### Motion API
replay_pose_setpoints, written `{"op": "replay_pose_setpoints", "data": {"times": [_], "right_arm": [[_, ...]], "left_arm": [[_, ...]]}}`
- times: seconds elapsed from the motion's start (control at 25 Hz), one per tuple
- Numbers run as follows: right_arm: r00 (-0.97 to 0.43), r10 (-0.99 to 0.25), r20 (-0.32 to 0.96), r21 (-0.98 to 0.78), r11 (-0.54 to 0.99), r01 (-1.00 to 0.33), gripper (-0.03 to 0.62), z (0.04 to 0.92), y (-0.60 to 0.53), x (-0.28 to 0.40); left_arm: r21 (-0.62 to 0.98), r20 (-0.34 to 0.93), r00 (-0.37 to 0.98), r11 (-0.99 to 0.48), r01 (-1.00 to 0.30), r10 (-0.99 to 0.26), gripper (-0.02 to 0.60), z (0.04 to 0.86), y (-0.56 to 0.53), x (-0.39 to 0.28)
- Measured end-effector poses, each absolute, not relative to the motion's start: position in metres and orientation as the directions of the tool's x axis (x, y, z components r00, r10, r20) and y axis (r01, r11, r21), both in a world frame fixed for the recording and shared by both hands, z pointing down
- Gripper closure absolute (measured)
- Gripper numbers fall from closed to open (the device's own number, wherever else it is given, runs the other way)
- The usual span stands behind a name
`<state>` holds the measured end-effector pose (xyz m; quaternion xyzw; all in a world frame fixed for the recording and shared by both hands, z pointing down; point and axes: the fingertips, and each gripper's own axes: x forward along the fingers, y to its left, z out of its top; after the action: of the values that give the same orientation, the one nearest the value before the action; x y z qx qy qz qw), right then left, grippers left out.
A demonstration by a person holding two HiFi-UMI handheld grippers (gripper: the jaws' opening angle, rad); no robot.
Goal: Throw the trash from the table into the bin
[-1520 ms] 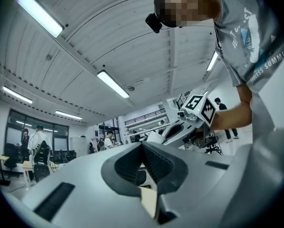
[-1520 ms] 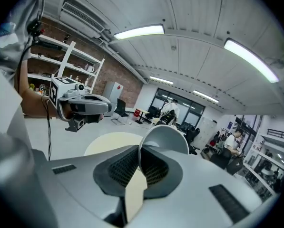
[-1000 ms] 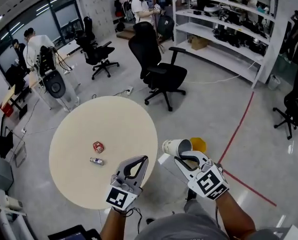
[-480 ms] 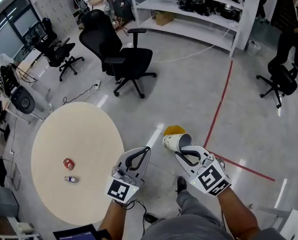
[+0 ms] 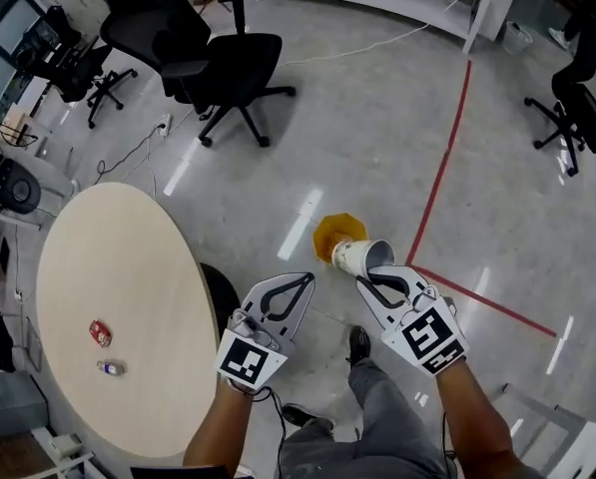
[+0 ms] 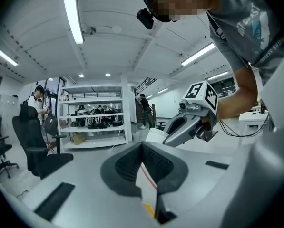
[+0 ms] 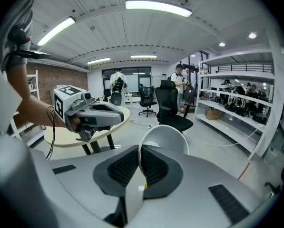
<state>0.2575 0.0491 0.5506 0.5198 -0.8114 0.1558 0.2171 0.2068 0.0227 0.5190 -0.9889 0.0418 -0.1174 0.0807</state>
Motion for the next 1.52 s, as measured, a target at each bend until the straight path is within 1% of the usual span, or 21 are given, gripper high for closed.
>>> {"op": "replay_pose_setpoints", "data": {"times": [0.16, 0.48, 0.64, 0.92, 1.24, 1.52], "right_arm": [[-0.366, -0.753, 0.547, -0.064, 0.398, -0.915, 0.571, 0.623, 0.027, 0.285], [-0.371, -0.715, 0.593, -0.12, 0.377, -0.919, 0.571, 0.754, -0.007, 0.306], [-0.382, -0.688, 0.617, -0.146, 0.376, -0.915, 0.571, 0.806, -0.019, 0.309], [-0.375, -0.659, 0.652, -0.151, 0.372, -0.916, 0.571, 0.872, -0.042, 0.311], [-0.354, -0.633, 0.688, -0.153, 0.351, -0.924, 0.569, 0.909, -0.061, 0.308], [-0.344, -0.65, 0.678, -0.143, 0.342, -0.929, 0.568, 0.884, -0.068, 0.309]], "left_arm": [[-0.12, 0.265, 0.962, -0.992, -0.036, -0.067, 0.538, 0.587, 0.007, 0.235], [-0.014, 0.267, 0.962, -0.999, -0.047, -0.049, 0.538, 0.707, -0.024, 0.262], [0.072, 0.247, 0.966, -0.993, -0.096, -0.076, 0.538, 0.751, -0.037, 0.268], [0.104, 0.255, 0.962, -0.987, -0.126, -0.096, 0.538, 0.804, -0.058, 0.271], [0.132, 0.243, 0.963, -0.98, -0.147, -0.112, 0.538, 0.812, -0.063, 0.262], [0.121, 0.243, 0.962, -0.98, -0.158, -0.125, 0.538, 0.781, -0.074, 0.254]]}}
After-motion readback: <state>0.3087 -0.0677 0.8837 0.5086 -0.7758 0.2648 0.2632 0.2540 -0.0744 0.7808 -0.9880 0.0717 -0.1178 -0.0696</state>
